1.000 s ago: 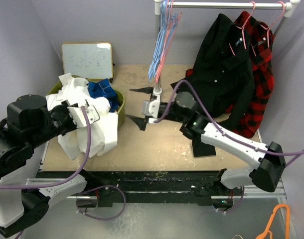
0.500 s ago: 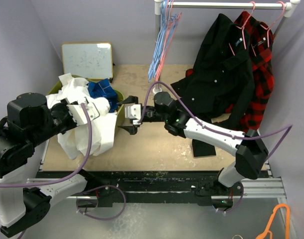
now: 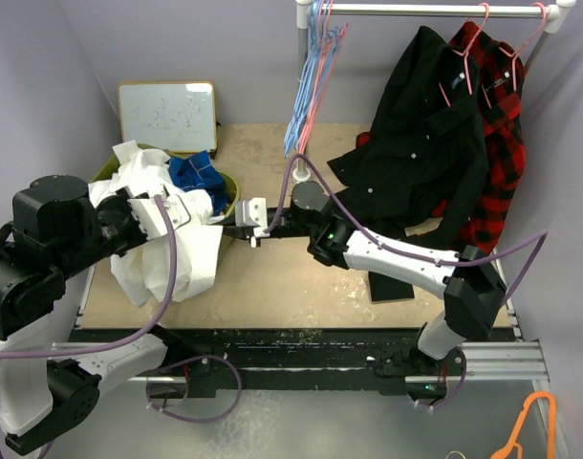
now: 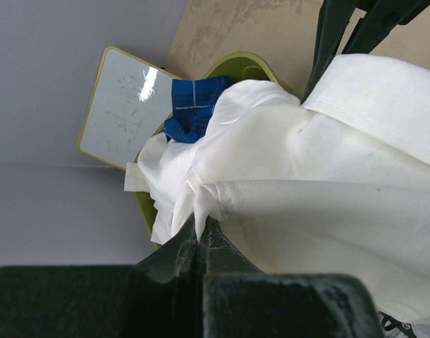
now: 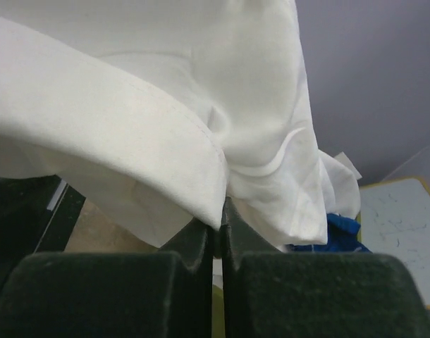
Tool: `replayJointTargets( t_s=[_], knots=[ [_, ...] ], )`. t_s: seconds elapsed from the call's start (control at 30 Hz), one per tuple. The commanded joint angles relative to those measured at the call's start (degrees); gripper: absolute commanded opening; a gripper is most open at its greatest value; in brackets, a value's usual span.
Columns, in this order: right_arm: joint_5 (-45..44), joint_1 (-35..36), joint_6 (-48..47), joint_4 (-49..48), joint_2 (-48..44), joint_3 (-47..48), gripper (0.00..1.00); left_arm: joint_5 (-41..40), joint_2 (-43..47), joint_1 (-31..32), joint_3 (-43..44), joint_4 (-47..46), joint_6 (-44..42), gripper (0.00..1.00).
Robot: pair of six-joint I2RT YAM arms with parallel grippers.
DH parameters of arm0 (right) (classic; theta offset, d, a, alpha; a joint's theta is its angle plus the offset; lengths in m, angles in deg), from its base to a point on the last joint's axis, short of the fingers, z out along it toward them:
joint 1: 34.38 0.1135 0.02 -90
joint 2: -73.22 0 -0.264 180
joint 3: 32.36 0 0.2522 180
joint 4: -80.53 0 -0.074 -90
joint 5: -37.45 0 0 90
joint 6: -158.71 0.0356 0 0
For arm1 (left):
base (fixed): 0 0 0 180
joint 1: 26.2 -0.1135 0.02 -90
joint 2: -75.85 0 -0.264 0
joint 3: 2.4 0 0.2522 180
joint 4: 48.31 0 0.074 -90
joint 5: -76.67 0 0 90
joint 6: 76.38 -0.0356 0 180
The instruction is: Place the shirt on the hanger
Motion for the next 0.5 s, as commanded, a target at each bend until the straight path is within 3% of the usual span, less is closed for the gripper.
replayJointTargets(
  t_s=[0.0, 0.23, 0.47],
  knots=[
    [-12.92, 2.69, 3.05, 2.03, -9.39, 4.44, 0.0, 1.93, -0.35, -0.39, 4.58, -2.47, 0.14, 0.0],
    [-37.83, 8.78, -6.27, 28.0, -18.87, 21.66, 0.0, 1.97, -3.9, -0.39, 13.69, -18.36, 2.06, 0.0],
    [-52.96, 12.14, -17.32, 36.49, -22.12, 32.02, 0.0, 19.88, -7.5, -0.27, 13.57, -33.07, 7.83, 0.0]
  ],
)
